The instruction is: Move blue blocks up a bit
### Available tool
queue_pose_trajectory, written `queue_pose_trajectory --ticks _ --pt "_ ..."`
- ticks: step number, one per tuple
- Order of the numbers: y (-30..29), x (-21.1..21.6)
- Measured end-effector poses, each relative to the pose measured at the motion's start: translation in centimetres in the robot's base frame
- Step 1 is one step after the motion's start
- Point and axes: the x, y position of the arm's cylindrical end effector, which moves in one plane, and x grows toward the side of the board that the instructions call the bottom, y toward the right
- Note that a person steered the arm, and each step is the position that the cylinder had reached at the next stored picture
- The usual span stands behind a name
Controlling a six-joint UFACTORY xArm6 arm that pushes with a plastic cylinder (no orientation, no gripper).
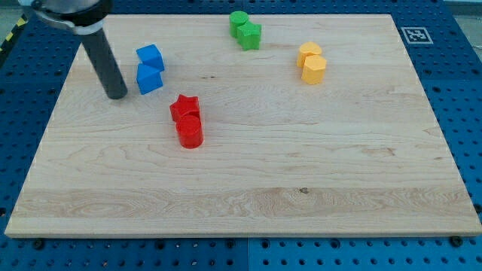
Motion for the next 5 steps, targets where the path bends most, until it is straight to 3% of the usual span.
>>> queue_pose_trajectory --ticks 3,5 --pt "10.4 0.0" --pt "10.2 0.0"
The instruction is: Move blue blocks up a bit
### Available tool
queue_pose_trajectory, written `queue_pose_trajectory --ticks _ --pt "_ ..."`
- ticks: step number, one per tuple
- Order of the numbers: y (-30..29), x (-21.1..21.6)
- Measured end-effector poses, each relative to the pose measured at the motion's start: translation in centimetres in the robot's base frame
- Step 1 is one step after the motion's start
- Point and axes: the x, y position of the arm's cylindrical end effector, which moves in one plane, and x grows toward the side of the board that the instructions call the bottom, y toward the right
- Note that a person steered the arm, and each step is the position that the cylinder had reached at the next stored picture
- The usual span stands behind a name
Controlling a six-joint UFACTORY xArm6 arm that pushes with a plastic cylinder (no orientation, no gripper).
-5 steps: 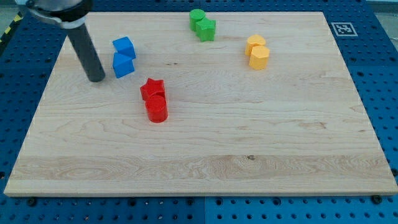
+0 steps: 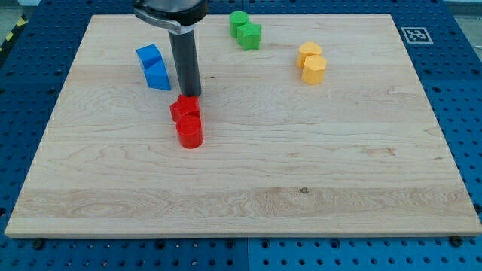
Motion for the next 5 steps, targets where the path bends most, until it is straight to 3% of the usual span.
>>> queue_pose_trajectory --ticks 2,5 --pt "-5.1 0.0" --pt "-3.9 -3.3"
